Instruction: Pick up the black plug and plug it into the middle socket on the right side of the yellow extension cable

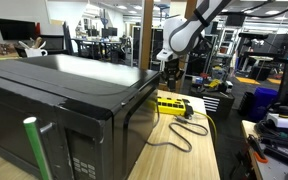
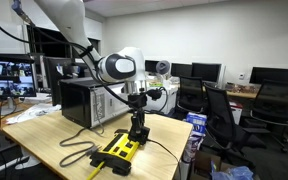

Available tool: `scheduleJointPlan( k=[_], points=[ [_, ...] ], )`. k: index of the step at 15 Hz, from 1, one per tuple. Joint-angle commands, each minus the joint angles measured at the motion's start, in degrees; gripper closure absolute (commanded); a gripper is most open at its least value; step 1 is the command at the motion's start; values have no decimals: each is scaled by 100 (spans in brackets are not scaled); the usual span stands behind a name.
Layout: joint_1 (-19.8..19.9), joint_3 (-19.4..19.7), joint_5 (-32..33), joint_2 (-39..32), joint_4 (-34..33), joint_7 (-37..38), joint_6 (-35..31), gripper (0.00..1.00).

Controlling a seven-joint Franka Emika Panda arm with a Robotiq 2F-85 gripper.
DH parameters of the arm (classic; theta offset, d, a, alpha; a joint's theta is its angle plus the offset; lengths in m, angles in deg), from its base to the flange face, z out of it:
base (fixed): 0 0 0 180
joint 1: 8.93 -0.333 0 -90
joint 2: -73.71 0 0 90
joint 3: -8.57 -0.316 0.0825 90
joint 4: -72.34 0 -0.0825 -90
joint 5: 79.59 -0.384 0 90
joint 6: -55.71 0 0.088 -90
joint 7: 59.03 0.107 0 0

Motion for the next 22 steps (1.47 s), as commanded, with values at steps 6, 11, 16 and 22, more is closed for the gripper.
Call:
scheduleJointPlan(
  k=[6, 11, 16, 22],
  points=[
    [8, -73, -150, 332, 586, -312, -482, 88],
    [-3, -70, -136, 281, 654, -261, -744, 88],
    [1, -71, -143, 234, 635, -241, -898, 88],
    [-9, -7, -53, 184, 587, -221, -962, 88]
  ],
)
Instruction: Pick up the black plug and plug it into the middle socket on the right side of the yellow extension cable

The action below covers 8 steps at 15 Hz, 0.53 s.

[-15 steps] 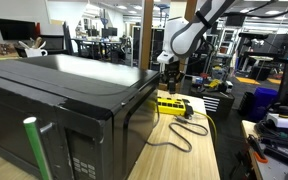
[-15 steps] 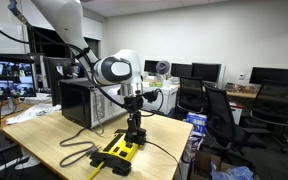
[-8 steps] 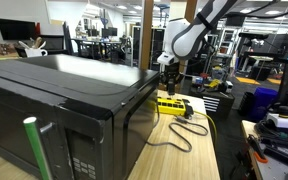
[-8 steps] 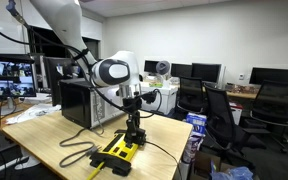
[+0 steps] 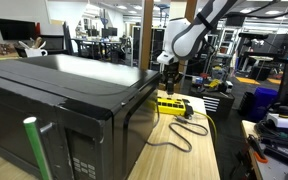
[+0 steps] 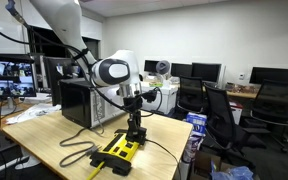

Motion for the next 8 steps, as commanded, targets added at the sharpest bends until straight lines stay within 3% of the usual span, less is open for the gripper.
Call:
scheduleJointPlan(
  k=[1, 8],
  points=[
    [6, 69, -33, 78, 113, -209, -204, 88],
    [-8, 84, -59, 12, 97, -160, -229, 88]
  ],
)
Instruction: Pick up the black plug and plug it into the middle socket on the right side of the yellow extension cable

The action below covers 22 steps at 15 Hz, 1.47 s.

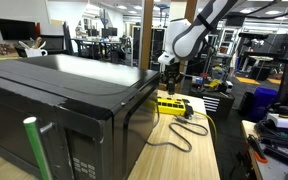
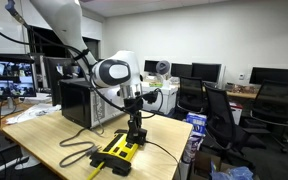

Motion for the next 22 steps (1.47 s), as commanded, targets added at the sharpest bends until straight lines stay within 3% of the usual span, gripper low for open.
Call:
scheduleJointPlan(
  k=[1, 15, 22],
  points=[
    [-13, 13, -62, 31, 100, -153, -228, 88],
    [-88, 22, -10, -164, 29, 32, -485, 88],
    [-524, 524, 495, -100, 280, 1541, -814, 88]
  ],
)
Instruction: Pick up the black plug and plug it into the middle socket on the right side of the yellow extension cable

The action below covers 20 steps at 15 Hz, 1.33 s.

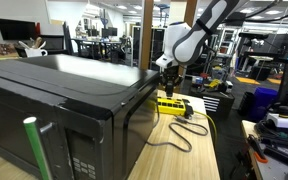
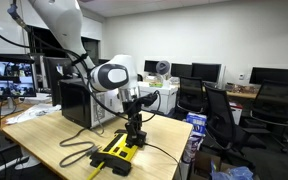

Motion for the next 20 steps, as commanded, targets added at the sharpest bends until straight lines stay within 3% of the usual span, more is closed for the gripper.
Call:
scheduleJointPlan(
  k=[1, 7, 16, 20],
  points=[
    [-296, 345, 480, 36, 226, 824, -530, 88],
    [-666, 790, 1523, 19, 479, 1909, -1039, 88],
    [-796, 979, 3069, 226, 815, 3498, -1586, 88],
    [-1249, 1547, 3925, 219, 946, 4355, -1994, 88]
  ],
)
